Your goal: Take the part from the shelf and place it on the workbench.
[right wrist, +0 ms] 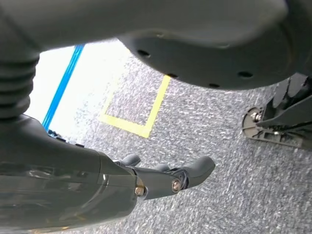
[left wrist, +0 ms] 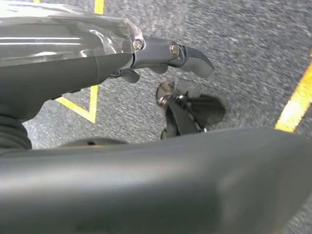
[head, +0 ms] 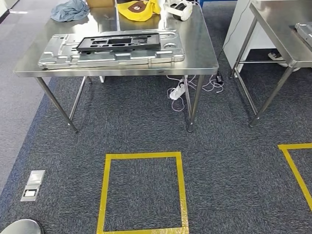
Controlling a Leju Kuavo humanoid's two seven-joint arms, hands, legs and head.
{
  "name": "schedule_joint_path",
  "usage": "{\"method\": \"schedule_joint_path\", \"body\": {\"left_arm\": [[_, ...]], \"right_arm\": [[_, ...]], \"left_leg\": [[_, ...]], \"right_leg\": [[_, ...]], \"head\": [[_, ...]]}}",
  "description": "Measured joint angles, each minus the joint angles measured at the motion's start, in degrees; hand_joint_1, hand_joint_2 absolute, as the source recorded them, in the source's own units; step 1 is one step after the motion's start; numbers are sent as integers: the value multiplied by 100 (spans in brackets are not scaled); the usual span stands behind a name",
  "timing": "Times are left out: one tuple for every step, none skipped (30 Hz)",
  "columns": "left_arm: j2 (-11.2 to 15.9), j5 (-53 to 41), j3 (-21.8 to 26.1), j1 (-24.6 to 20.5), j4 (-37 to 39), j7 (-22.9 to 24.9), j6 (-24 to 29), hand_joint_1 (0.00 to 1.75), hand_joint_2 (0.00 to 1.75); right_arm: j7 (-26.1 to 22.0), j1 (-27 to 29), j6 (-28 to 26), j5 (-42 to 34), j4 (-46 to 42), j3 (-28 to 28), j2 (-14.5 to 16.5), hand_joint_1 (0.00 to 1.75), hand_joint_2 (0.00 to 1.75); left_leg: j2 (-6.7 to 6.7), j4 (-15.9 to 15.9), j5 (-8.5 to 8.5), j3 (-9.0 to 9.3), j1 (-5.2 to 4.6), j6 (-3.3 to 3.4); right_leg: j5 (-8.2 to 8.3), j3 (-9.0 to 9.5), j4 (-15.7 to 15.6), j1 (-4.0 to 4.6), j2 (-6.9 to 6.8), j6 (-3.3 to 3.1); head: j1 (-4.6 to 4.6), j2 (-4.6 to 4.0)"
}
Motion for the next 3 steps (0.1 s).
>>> {"method": "schedule_joint_path", "body": {"left_arm": [[0, -1, -1, -5, 0, -9, -17, 0, 175], [0, -2, -2, -8, 0, -13, -34, 0, 175], [0, -3, -2, -10, 0, -15, -41, 0, 175]], "right_arm": [[0, -6, 11, -7, 1, -18, 0, 0, 175], [0, -11, 19, -10, 2, -36, 0, 0, 175], [0, -13, 23, -11, 3, -44, 0, 0, 175]], "left_leg": [[-5, -340, 160, 145, -6, 18], [-9, -548, 235, 223, -15, 42], [-13, -615, 241, 245, -22, 54]], "right_leg": [[2, 1, 6, 7, 4, 19], [10, -12, 12, 14, 6, 47], [14, -20, 16, 19, 8, 63]], "head": [[1, 0], [2, 0], [3, 0]]}}
